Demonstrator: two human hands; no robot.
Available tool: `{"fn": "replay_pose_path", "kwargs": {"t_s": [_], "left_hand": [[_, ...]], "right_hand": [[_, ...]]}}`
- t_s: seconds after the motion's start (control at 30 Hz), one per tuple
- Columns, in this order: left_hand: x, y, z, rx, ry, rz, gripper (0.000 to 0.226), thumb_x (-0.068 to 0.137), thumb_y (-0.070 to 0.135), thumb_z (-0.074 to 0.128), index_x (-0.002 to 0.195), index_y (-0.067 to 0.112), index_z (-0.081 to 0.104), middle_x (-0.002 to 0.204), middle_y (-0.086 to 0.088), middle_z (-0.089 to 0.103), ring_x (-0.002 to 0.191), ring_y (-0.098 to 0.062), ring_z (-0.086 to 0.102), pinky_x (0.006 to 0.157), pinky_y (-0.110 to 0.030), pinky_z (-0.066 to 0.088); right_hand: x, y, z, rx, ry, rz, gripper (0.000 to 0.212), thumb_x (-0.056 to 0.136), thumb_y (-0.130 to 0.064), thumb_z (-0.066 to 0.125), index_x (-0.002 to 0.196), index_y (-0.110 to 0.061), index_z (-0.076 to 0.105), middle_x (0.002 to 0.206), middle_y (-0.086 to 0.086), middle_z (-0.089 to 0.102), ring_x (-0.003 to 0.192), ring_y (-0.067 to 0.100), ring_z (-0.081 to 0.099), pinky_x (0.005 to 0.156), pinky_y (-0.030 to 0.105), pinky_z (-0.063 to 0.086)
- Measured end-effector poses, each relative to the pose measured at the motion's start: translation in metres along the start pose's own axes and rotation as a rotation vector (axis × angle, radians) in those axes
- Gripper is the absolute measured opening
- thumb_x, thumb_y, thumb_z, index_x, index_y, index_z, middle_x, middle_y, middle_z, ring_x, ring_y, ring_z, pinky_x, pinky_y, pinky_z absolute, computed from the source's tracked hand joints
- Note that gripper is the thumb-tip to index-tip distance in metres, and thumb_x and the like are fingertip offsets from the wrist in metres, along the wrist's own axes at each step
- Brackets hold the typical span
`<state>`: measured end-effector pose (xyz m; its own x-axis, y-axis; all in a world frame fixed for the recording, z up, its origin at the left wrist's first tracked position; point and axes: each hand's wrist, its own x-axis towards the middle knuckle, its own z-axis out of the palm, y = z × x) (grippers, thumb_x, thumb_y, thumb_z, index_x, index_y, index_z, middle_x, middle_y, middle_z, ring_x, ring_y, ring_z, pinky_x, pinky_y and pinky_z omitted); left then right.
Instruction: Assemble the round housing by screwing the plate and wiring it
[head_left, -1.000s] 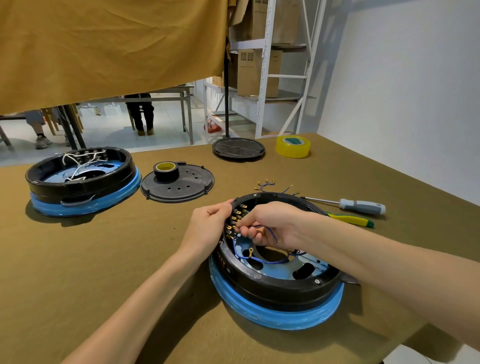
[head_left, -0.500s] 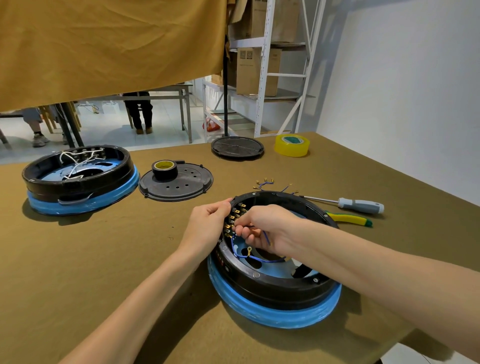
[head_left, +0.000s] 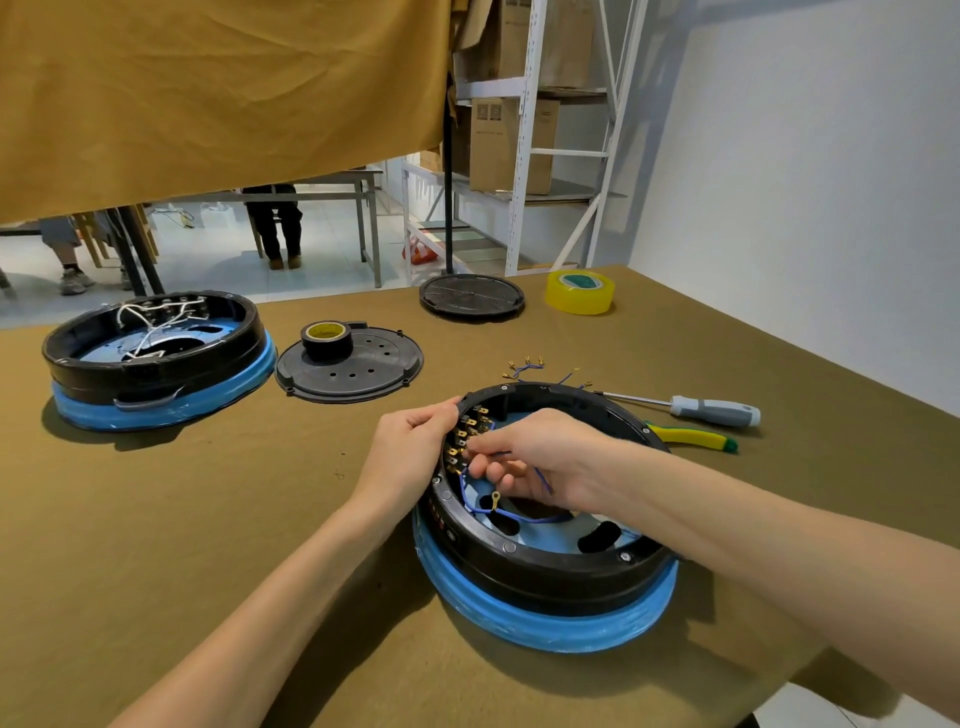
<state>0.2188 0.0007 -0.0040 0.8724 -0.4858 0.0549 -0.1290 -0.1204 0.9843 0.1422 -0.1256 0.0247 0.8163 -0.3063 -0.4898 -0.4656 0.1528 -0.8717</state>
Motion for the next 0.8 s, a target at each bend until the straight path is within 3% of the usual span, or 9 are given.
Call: {"fn": "replay_pose_path", "kwargs": {"t_s": [0.2,0.37,0.47,0.57,0.67,0.7,0.8], "left_hand": [[-0.001,-0.002,0.000,-0.027,0.009,-0.007,0.029,0.103,0.019,0.055,0.127,0.016,0.071,0.135,0.004,0.067,0.121,-0.008,0.056,0.106,-0.028,0.037],[0.000,-0.003,0.000,-0.055,0.013,-0.013,0.025,0.102,0.018,0.056,0.121,0.015,0.073,0.132,0.002,0.069,0.125,-0.018,0.061,0.116,-0.047,0.041],[-0.001,-0.003,0.000,-0.067,0.002,-0.016,0.022,0.103,0.019,0.056,0.114,0.021,0.074,0.130,0.003,0.069,0.124,-0.019,0.062,0.114,-0.048,0.043],[-0.005,-0.004,0.001,-0.070,0.047,-0.009,0.024,0.105,0.025,0.053,0.107,0.025,0.076,0.102,0.006,0.079,0.102,-0.016,0.071,0.098,-0.038,0.054],[-0.009,-0.006,-0.002,-0.006,0.161,0.061,0.026,0.100,0.024,0.062,0.085,0.015,0.081,0.078,-0.010,0.077,0.079,-0.025,0.072,0.081,-0.047,0.060],[-0.009,-0.006,-0.003,0.032,0.190,0.097,0.025,0.097,0.024,0.066,0.079,0.017,0.081,0.075,-0.008,0.076,0.075,-0.021,0.072,0.076,-0.046,0.061],[-0.008,0.000,-0.010,0.160,0.191,0.148,0.017,0.088,0.029,0.075,0.073,0.037,0.076,0.070,0.018,0.074,0.073,0.004,0.070,0.071,-0.028,0.059]], "right_hand": [[0.001,0.002,-0.006,-0.105,-0.027,-0.075,0.016,0.097,-0.009,0.069,0.090,0.005,0.071,0.071,0.013,0.074,0.045,0.008,0.061,0.044,0.016,0.050],[-0.006,0.004,-0.010,-0.233,-0.009,-0.192,0.013,0.098,-0.015,0.068,0.094,-0.004,0.071,0.061,0.006,0.067,0.038,0.008,0.040,0.036,0.018,0.029],[-0.008,0.000,-0.009,-0.249,0.036,-0.226,0.014,0.098,-0.014,0.067,0.098,-0.001,0.073,0.057,0.003,0.062,0.038,0.008,0.035,0.036,0.018,0.027],[-0.009,-0.003,-0.008,-0.244,0.046,-0.200,0.019,0.097,-0.012,0.067,0.101,0.006,0.073,0.055,0.003,0.060,0.037,0.008,0.034,0.036,0.018,0.027],[-0.008,-0.005,-0.008,-0.249,0.050,-0.178,0.017,0.097,-0.010,0.067,0.101,0.006,0.072,0.053,0.002,0.059,0.036,0.008,0.034,0.035,0.018,0.027],[-0.007,-0.004,-0.008,-0.249,0.050,-0.171,0.017,0.096,-0.010,0.067,0.100,0.006,0.073,0.053,0.002,0.058,0.036,0.008,0.034,0.034,0.018,0.026],[-0.006,-0.001,-0.009,-0.275,0.041,-0.161,0.015,0.095,-0.008,0.067,0.098,0.006,0.072,0.052,0.004,0.058,0.035,0.009,0.036,0.034,0.018,0.026]]}}
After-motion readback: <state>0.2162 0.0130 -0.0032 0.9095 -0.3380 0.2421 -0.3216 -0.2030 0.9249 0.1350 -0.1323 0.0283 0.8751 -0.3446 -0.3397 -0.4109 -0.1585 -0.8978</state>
